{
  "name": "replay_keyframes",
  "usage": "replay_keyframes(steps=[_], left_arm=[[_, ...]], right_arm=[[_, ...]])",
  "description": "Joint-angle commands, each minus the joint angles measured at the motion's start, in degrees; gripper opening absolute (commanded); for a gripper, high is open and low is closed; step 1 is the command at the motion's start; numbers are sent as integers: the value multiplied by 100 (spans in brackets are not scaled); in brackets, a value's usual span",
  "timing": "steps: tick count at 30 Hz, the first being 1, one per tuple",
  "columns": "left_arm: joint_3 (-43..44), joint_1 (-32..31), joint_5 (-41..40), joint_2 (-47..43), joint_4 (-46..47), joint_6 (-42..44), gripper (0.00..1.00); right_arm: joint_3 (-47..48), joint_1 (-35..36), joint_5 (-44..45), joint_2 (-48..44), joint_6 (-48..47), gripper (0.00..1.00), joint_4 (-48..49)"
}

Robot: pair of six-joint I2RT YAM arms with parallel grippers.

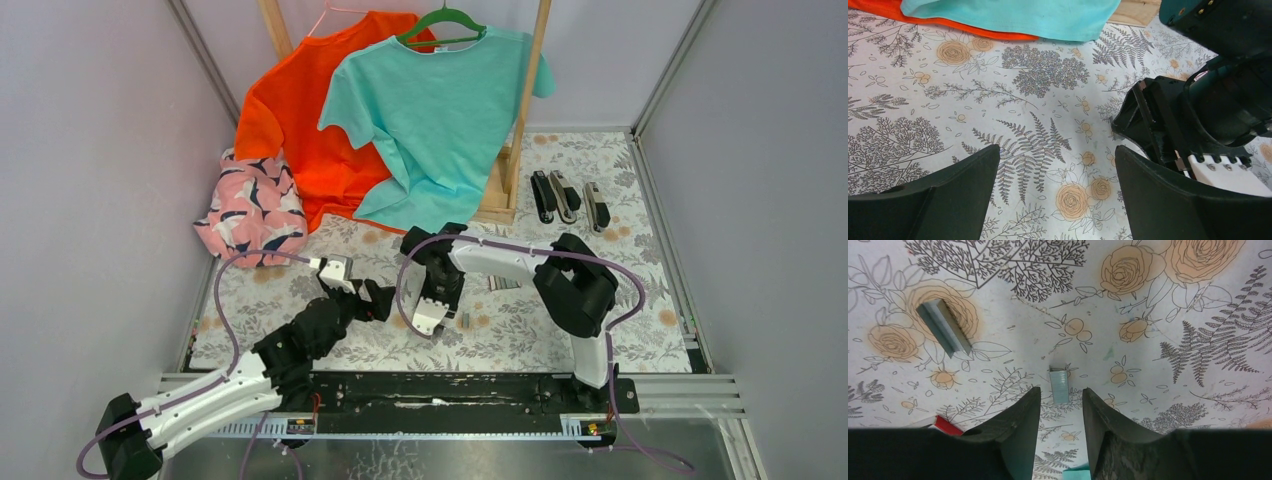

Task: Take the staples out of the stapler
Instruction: Pick up the staple at the center of the board.

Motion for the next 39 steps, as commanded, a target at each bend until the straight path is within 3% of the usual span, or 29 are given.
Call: replay_keyframes(steps=[1, 39], left_arm=[[34, 15, -168, -112, -52, -50, 93], [1, 13, -64, -138, -34, -61, 93]], right_arm=[[8, 116, 506, 94, -23, 43, 68], [-171, 290, 534, 281, 85, 29, 137]])
